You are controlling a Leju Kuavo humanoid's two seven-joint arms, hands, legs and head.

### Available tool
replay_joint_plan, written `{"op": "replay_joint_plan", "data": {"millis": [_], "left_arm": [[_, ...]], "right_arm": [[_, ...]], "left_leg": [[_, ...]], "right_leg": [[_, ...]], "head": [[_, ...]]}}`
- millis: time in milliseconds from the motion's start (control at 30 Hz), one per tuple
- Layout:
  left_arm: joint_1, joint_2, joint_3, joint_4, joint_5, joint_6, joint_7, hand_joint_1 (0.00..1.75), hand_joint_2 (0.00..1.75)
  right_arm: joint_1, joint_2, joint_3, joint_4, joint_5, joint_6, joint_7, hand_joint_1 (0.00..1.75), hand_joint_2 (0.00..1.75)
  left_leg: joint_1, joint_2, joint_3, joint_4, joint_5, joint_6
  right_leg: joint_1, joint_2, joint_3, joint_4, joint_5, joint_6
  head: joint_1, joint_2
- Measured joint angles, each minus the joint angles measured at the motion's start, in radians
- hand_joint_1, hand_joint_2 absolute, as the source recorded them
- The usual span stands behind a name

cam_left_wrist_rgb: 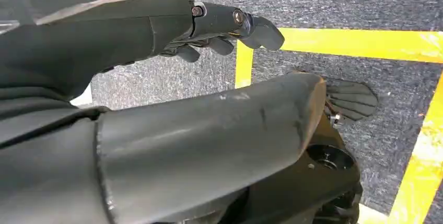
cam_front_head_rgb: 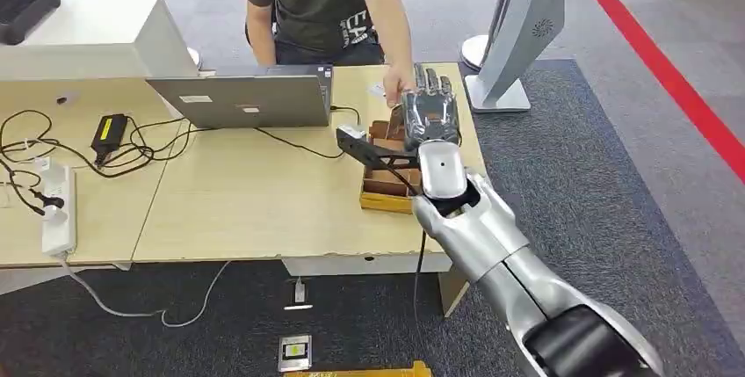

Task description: Pass the card to the sensor for recognition and then transmit it.

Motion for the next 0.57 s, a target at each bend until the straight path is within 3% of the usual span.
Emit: {"op": "replay_joint_plan", "data": {"millis": [233,267,300,333,433,567], "left_arm": [[0.000,-0.001,0.002,0.000,0.006,-0.001,-0.028,0.00,0.00],[0.000,0.000,0.004,0.000,0.009,-0.001,-0.030,0.00,0.00],[0.000,0.000,0.006,0.000,0.011,0.000,-0.028,0.00,0.00],[0.000,0.000,0.009,0.000,0.014,0.002,-0.024,0.00,0.00],[0.000,0.000,0.014,0.000,0.024,0.010,-0.007,0.00,0.00],[0.001,0.000,0.020,0.000,0.029,0.021,0.012,0.00,0.00]], "right_arm": [[-0.002,0.007,0.013,0.004,0.002,-0.002,-0.019,1.75,1.75],[-0.005,0.007,0.015,0.005,0.003,-0.002,-0.020,0.12,1.75],[-0.007,0.007,0.016,0.006,0.004,-0.003,-0.022,0.12,1.75],[-0.010,0.007,0.018,0.009,0.005,-0.005,-0.022,0.00,0.00],[-0.012,0.006,0.020,0.010,-0.041,-0.052,-0.045,0.00,0.00],[-0.018,0.005,0.021,0.014,-0.049,-0.032,-0.044,0.00,0.00]], "left_leg": [[0.000,0.000,0.000,0.000,0.000,0.000],[0.000,0.000,0.000,0.000,0.000,0.000],[0.000,0.000,0.000,0.000,0.000,0.000],[0.000,0.000,0.000,0.000,0.000,0.000],[0.000,0.000,0.000,0.000,0.000,0.000],[0.000,0.000,0.000,0.000,0.000,0.000]], "right_leg": [[0.000,0.000,0.000,0.000,0.000,0.000],[0.000,0.000,0.000,0.000,0.000,0.000],[0.000,0.000,0.000,0.000,0.000,0.000],[0.000,0.000,0.000,0.000,0.000,0.000],[0.000,0.000,0.000,0.000,0.000,0.000],[0.000,0.000,0.000,0.000,0.000,0.000]], "head": [[0.000,0.000],[0.000,0.000],[0.000,0.000],[0.000,0.000],[0.000,0.000],[0.000,0.000]]}}
